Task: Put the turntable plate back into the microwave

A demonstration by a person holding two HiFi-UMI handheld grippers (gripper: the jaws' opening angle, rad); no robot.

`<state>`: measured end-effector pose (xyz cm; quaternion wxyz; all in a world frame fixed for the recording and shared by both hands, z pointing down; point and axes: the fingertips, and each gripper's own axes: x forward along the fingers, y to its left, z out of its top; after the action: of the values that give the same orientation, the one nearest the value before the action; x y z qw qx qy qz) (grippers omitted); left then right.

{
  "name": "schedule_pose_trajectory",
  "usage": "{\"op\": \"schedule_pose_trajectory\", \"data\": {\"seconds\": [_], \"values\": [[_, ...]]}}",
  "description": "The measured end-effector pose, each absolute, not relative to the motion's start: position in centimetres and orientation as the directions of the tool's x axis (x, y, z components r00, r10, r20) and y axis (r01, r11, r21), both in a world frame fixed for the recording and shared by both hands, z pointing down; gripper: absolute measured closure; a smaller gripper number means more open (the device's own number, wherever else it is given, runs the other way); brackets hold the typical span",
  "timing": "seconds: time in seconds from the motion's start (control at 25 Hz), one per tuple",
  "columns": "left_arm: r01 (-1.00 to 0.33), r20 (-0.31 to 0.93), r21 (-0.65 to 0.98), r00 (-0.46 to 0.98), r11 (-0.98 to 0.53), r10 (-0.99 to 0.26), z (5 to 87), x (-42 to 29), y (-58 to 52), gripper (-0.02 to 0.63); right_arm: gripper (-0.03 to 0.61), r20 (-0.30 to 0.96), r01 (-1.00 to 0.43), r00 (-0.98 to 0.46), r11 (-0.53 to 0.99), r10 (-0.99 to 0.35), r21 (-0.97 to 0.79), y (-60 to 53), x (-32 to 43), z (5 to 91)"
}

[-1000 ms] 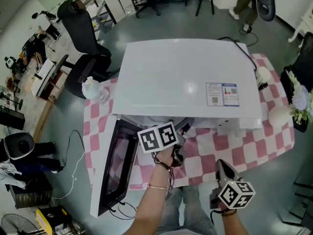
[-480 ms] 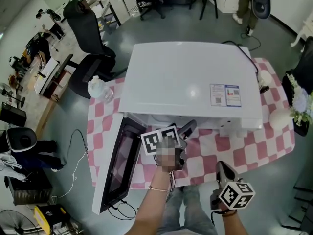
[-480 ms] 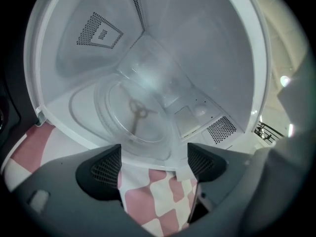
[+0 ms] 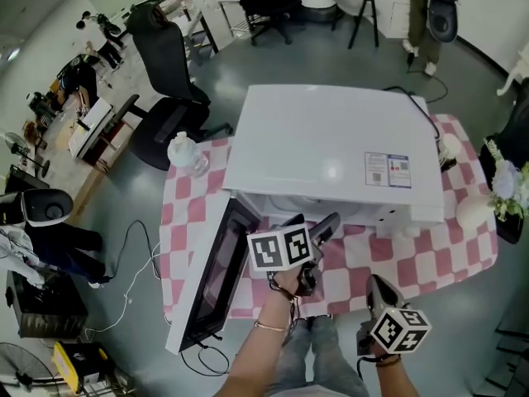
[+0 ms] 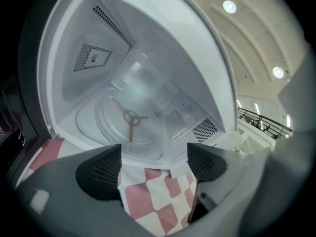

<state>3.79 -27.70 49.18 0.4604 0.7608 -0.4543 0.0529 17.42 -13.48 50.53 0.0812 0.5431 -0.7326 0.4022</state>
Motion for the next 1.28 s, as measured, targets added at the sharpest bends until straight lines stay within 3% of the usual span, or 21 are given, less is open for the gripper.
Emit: {"op": "schedule_pose_trajectory", "data": {"seconds": [0.28, 0.4, 0.56, 0.72, 1.04, 1.28], "values": [[-0.856, 0.550, 0.457, 0.486, -0.242, -0.679, 45.5, 2.4, -24.0, 0.231, 0.569, 0.543, -0.866, -0.396, 0.104, -0.741, -0.489, -13.2, 16.9, 48.4], [-0.900, 0.535, 0.356, 0.418, -0.253, -0.734, 43.3, 1.1, -23.0, 0.366, 0.569, 0.524, -0.868, -0.392, 0.116, -0.756, -0.482, -13.8, 16.8, 46.8], [-0.909, 0.492, 0.320, 0.401, -0.268, -0.773, 41.3, -0.2, -21.9, 0.398, 0.569, 0.482, -0.869, -0.400, 0.155, -0.780, -0.470, -14.8, 16.1, 44.3], [-0.924, 0.466, 0.285, 0.365, -0.255, -0.806, 38.6, -1.8, -20.4, 0.491, 0.569, 0.437, -0.868, -0.414, 0.202, -0.799, -0.453, -15.5, 15.1, 41.5], [-0.947, 0.366, 0.208, 0.309, -0.247, -0.878, 34.2, -4.1, -18.5, 0.616, 0.569, 0.342, -0.871, -0.431, 0.286, -0.835, -0.399, -16.5, 13.9, 35.9], [-0.949, 0.306, 0.179, 0.303, -0.258, -0.902, 32.4, -4.7, -17.6, 0.617, 0.569, 0.238, -0.912, -0.377, 0.314, -0.895, -0.264, -17.7, 14.7, 30.9]]}}
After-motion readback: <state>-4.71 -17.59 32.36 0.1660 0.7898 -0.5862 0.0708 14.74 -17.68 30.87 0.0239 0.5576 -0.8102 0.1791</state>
